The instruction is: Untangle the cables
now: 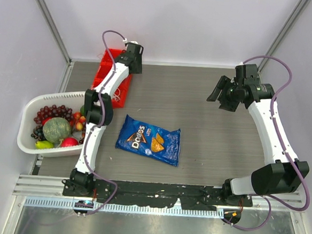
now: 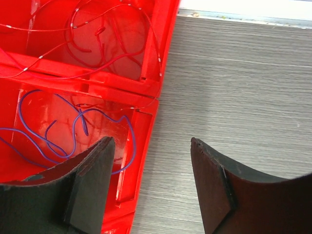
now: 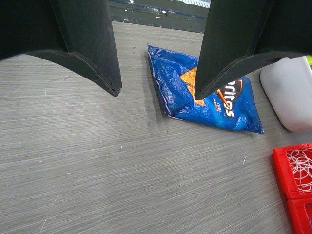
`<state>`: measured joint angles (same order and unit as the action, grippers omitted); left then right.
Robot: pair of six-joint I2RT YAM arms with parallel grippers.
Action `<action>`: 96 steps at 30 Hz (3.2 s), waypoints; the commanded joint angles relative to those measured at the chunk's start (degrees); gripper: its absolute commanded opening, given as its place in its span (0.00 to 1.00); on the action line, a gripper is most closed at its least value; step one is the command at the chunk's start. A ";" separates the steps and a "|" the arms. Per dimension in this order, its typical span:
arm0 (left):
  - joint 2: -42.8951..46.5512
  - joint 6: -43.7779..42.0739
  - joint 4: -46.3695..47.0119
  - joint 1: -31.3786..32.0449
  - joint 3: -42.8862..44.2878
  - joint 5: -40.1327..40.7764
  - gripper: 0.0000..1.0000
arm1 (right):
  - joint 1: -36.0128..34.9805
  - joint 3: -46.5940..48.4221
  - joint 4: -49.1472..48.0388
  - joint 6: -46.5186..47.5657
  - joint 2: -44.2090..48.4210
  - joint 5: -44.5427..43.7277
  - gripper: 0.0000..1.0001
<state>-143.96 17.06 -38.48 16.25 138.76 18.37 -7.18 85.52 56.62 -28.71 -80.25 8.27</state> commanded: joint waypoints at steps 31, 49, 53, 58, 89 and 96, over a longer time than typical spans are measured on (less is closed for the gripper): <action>-5.63 7.46 11.14 -4.21 2.22 -9.40 0.74 | -0.38 1.50 -1.43 0.41 -2.54 -0.27 0.66; -2.82 9.48 18.00 -4.91 -3.23 -13.10 0.20 | -0.38 1.23 -1.43 0.14 -2.72 0.43 0.66; -1.59 8.69 18.79 -4.91 -3.41 -12.40 0.11 | -0.38 1.06 -1.51 0.15 -2.72 0.52 0.66; 0.17 8.34 21.69 -5.18 -4.90 -11.60 0.00 | -0.38 1.06 -1.51 0.23 -2.81 0.69 0.66; 13.88 10.09 28.04 -6.93 -20.28 -2.74 0.00 | -0.38 1.58 -1.51 -0.03 -3.51 0.87 0.66; 15.73 13.00 24.24 -7.11 -23.18 0.44 0.25 | -0.38 1.67 -1.60 -0.21 -4.04 1.39 0.66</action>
<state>-133.93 27.81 -13.58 9.45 117.01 15.62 -7.35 85.30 56.58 -28.67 -84.14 8.95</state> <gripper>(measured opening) 0.080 0.663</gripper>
